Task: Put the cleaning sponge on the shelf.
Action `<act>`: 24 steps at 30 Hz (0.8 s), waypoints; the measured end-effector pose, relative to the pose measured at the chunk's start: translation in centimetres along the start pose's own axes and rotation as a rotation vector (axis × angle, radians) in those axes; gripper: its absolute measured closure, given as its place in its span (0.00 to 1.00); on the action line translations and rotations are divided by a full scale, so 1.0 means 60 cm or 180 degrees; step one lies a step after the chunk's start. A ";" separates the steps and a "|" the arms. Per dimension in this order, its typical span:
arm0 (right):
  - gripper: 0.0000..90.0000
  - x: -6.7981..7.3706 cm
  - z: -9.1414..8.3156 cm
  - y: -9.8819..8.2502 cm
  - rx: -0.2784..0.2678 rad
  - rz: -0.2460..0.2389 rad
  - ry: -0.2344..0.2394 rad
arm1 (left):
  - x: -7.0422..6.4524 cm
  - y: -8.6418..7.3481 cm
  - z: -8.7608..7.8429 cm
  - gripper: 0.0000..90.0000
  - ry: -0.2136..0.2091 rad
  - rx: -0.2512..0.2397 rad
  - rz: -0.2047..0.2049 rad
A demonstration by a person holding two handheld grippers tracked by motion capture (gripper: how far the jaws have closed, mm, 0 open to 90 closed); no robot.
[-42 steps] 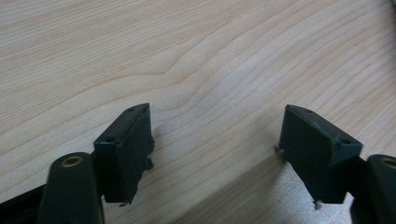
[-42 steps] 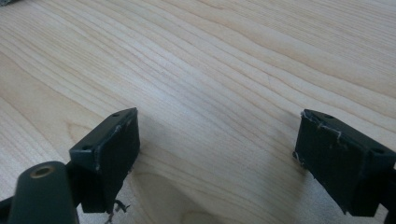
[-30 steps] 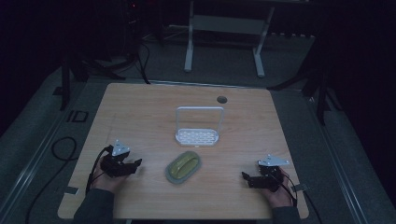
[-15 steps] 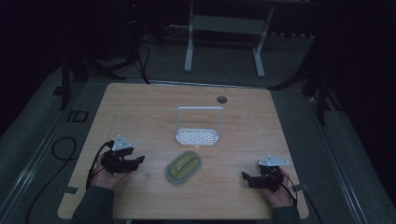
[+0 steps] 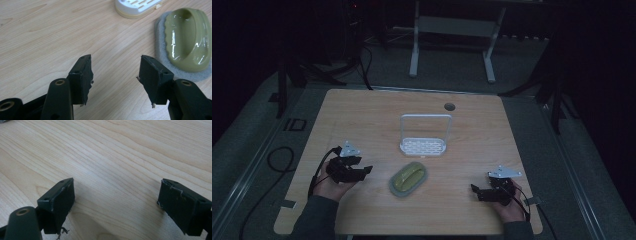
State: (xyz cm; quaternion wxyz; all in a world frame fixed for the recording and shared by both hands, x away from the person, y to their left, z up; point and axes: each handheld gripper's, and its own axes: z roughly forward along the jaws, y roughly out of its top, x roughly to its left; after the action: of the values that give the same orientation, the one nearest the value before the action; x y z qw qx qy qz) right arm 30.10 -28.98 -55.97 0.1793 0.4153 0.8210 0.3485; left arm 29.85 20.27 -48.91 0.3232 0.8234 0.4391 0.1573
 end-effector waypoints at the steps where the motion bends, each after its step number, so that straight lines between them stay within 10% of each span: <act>1: 0.15 0.000 0.000 0.000 0.0000 0.0000 0.0000 | -0.001 0.002 0.000 0.51 0.0000 0.0006 0.0008; 24: 0.15 0.000 0.000 0.000 0.0000 0.0001 0.0001 | -0.042 0.049 0.018 0.55 -0.0279 0.0150 0.0299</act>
State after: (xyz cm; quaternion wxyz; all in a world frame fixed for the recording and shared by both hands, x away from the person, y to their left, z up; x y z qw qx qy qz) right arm 30.10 -28.98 -55.98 0.1791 0.4154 0.8209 0.3486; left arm 30.84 16.56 -47.68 0.3149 0.8566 0.3890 0.1257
